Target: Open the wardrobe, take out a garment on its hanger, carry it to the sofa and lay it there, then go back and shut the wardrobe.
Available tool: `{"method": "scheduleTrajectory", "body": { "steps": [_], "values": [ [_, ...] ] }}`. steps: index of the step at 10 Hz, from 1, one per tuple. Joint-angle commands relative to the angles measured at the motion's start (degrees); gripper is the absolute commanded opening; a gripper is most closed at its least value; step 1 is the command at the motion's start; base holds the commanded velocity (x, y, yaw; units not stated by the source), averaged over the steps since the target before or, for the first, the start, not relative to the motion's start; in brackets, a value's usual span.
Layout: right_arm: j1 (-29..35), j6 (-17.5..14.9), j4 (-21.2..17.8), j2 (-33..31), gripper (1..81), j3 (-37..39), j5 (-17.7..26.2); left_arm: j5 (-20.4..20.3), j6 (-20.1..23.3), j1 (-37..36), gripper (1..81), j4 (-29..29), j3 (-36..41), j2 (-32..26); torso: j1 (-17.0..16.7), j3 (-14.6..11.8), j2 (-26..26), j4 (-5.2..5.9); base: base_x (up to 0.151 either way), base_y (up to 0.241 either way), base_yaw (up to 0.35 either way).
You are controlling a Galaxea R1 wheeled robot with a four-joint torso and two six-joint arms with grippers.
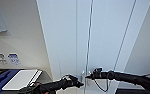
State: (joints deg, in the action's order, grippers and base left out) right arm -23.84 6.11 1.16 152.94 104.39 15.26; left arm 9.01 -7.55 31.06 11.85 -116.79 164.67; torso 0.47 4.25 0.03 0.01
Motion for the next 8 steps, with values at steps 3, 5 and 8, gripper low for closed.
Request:
{"method": "scheduleTrajectory", "body": {
  "steps": [3, 5, 8],
  "values": [
    [9.5, 0.0, -0.5, 0.8, 81.1, -0.8, -0.9, -0.9, 0.6, -9.5, 81.1, 0.8, -5.8, 5.9, 0.0, 0.0, 0.0, 0.0, 0.0, 0.0, 0.0],
    [9.4, 0.0, -0.5, 0.9, 81.1, -0.7, -0.9, -2.3, 0.7, -9.7, 81.1, 1.0, -5.9, 7.3, 0.0, 0.0, 0.0, 0.0, 0.0, 0.0, 0.0],
    [9.0, 0.0, -0.5, 1.4, 81.1, -0.8, -1.2, -2.6, 0.6, -9.7, 81.1, 1.6, -6.6, 8.6, 0.0, 0.0, 0.0, 0.0, 0.0, 0.0, 0.0]
  ]
}}
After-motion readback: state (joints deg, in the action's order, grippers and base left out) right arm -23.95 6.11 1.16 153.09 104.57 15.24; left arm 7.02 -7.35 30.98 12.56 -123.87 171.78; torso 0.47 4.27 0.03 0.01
